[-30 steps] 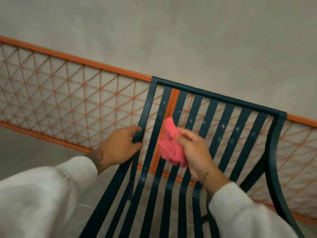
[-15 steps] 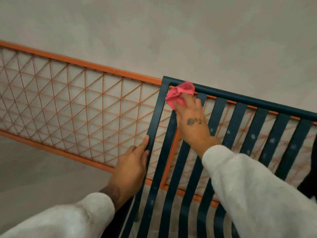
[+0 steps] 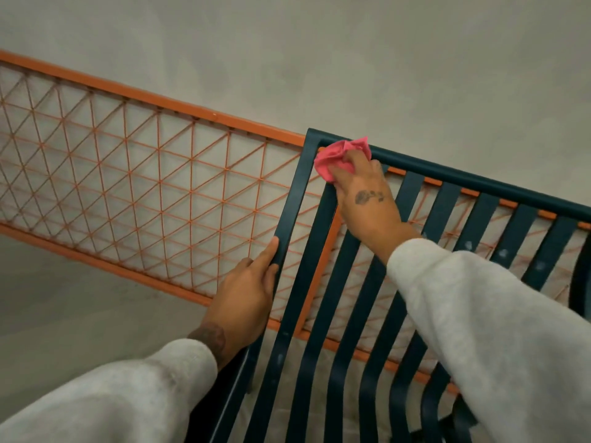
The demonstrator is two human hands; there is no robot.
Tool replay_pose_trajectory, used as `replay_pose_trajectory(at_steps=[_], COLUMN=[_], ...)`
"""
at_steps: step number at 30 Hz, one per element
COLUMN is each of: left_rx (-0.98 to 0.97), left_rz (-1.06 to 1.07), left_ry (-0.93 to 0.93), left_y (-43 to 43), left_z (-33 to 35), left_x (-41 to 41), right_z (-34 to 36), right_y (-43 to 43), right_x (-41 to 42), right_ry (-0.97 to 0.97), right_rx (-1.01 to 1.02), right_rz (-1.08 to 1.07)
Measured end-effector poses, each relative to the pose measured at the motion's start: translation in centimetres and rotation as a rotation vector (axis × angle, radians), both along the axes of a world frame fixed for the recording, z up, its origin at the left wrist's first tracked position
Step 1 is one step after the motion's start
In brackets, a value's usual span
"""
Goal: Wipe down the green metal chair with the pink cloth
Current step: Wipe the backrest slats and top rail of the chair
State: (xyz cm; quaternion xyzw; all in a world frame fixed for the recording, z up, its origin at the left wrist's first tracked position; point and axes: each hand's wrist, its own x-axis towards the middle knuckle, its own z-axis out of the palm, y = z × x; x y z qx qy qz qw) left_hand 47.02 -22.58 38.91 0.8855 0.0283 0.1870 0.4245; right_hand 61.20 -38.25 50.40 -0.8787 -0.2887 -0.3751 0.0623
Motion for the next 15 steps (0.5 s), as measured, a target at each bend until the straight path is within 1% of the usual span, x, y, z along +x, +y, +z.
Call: replay_pose_trajectory(at_steps=[1,3,6,11,12,13,14,15], left_rx=[0.001,0.019,0.062,0.053,0.058,0.054,0.052,0.043], left_rz=[0.002,0.022,0.033,0.056,0.063,0.068,0.065,0.062], left_ry=[-0.009,-0.032,-0.048,-0.079,-0.068,-0.066,-0.061,-0.054], left_y=[0.1,0.2,0.1,0.2,0.2,0.3,0.3,0.3], left_z=[-0.2,-0.2,-0.2,-0.2,-0.6,-0.5,-0.6,-0.5], left_x=[0.1,0.1,0.2,0.9,0.7,0.7,0.6,0.5], right_z=[-1.1,-5.4,-13.2,-22.1,-24.1,-25.4,-26.8,-27.7], right_y=[0.1,0.1,-0.1,-0.5,-0.5,-0.4,-0.2,-0.2], right_x=[-0.4,-1.9,-4.6,-8.2,-9.0,-9.5,-10.1,-10.5], right_ry=[-0.005,0.009,0.113,0.525,0.641,0.753,0.852,0.894], right_rx=[0.007,-0.008,-0.027,0.040,0.033,-0.011,-0.109,-0.178], right_rz=[-0.003,0.015,0.087,0.169,0.159,0.129,0.086,0.050])
